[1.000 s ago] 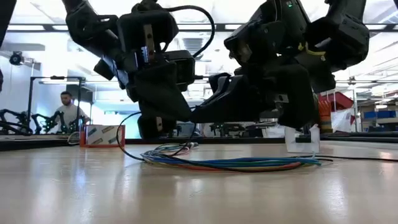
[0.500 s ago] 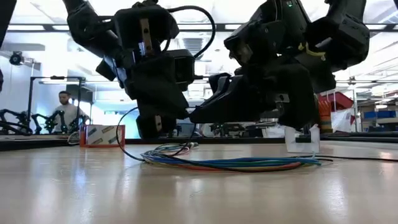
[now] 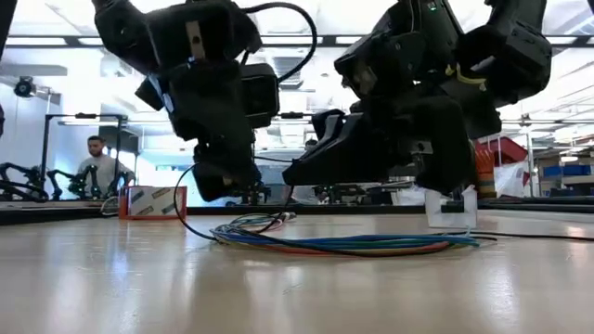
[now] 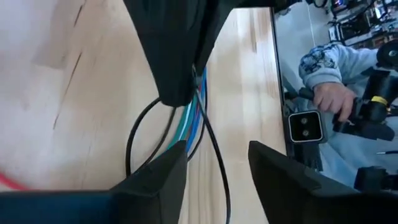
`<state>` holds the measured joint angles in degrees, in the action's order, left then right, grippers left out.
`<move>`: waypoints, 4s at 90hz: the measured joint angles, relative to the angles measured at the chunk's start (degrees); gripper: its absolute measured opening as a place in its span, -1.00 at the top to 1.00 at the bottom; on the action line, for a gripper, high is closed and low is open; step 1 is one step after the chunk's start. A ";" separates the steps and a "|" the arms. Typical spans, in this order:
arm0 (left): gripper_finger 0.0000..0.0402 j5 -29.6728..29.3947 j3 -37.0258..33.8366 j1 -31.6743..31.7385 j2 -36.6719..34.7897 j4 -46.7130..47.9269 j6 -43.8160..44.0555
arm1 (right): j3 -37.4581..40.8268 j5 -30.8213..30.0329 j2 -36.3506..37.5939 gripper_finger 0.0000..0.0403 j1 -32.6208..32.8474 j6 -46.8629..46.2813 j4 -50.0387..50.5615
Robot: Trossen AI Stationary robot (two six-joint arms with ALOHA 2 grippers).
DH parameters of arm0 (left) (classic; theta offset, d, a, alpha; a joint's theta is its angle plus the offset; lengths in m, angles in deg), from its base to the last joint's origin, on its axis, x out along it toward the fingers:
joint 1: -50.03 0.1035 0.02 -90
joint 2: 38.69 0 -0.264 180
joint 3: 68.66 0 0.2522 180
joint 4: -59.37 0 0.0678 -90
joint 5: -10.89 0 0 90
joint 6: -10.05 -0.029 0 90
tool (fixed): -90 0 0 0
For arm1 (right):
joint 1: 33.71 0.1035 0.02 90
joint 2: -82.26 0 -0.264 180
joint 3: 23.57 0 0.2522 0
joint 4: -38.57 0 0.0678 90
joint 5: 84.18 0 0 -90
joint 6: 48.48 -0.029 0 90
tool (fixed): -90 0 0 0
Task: Ziptie cables
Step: Wrap the cables together using a black zip tie
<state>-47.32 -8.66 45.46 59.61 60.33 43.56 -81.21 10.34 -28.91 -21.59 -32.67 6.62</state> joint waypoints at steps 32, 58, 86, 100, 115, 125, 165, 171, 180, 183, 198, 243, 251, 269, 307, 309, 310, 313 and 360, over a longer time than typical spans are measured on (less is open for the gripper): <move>0.46 0.70 -4.61 1.35 0.00 -10.87 5.09 | 0.00 -0.02 0.00 1.00 0.00 0.16 0.01; 0.63 0.52 -5.66 1.74 -0.02 -12.77 6.25 | 0.02 -0.02 0.00 1.00 0.00 0.00 -0.01; 0.64 0.68 -5.66 1.79 0.00 -13.02 10.96 | 0.02 -0.04 0.00 1.00 0.00 -0.17 0.01; 0.51 0.92 -5.62 1.79 0.72 -13.18 13.48 | 0.02 -0.05 0.00 1.00 0.00 -0.17 -0.01; 0.45 2.25 -4.48 1.79 2.82 -13.16 13.80 | 0.02 -0.09 -0.02 1.00 0.00 -0.19 0.00; 0.49 2.27 -3.82 1.79 2.84 -13.91 13.11 | 0.02 -0.13 -0.02 1.00 0.00 -0.28 -0.01; 0.98 2.36 -3.82 2.98 4.15 -15.22 9.91 | 0.02 -0.26 -0.02 1.00 -0.04 -0.79 0.12; 0.99 2.36 -3.82 3.06 4.15 -15.22 9.63 | 0.02 -0.24 -0.02 1.00 -0.04 -0.76 0.24; 1.00 2.36 -3.82 3.14 4.15 -15.20 9.49 | 0.02 -0.24 -0.04 0.96 -0.04 -0.83 0.51; 1.00 2.35 -3.82 3.14 4.15 -15.20 9.47 | 0.02 -0.22 -0.02 0.93 -0.04 -0.85 0.66; 1.00 2.23 -3.85 3.19 4.15 -15.14 9.42 | 0.02 -0.11 0.00 0.70 -0.02 -0.85 0.89; 1.00 1.92 -3.98 3.34 4.15 -14.94 10.31 | 0.07 -6.03 4.46 0.52 1.38 0.34 10.57; 1.00 1.90 -4.00 3.34 4.15 -14.86 11.37 | 0.07 -10.54 4.57 0.57 2.80 2.50 11.05; 1.00 1.92 -4.03 3.70 4.15 -14.88 12.52 | -0.52 -12.21 4.66 0.66 4.79 3.37 11.18; 1.00 2.02 -4.04 4.32 4.15 -15.14 13.75 | -1.44 -18.44 4.57 0.83 5.14 5.22 13.75; 1.00 2.13 -4.04 4.32 4.15 -15.14 13.79 | -1.44 -18.80 4.57 0.83 5.14 5.25 13.96; 1.00 2.19 -4.04 4.32 4.15 -15.14 13.77 | -1.44 -18.99 4.57 0.83 5.14 5.25 14.13; 1.00 2.19 -4.04 4.32 4.15 -15.14 13.83 | -1.44 -19.47 4.57 0.82 5.14 5.26 14.51; 1.00 2.25 -4.04 4.47 4.17 -15.13 15.00 | -1.92 -19.67 4.52 0.90 5.14 6.85 14.99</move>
<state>-45.07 -12.71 49.93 63.79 45.19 58.57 -83.13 -9.33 -24.39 -16.45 -25.82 21.61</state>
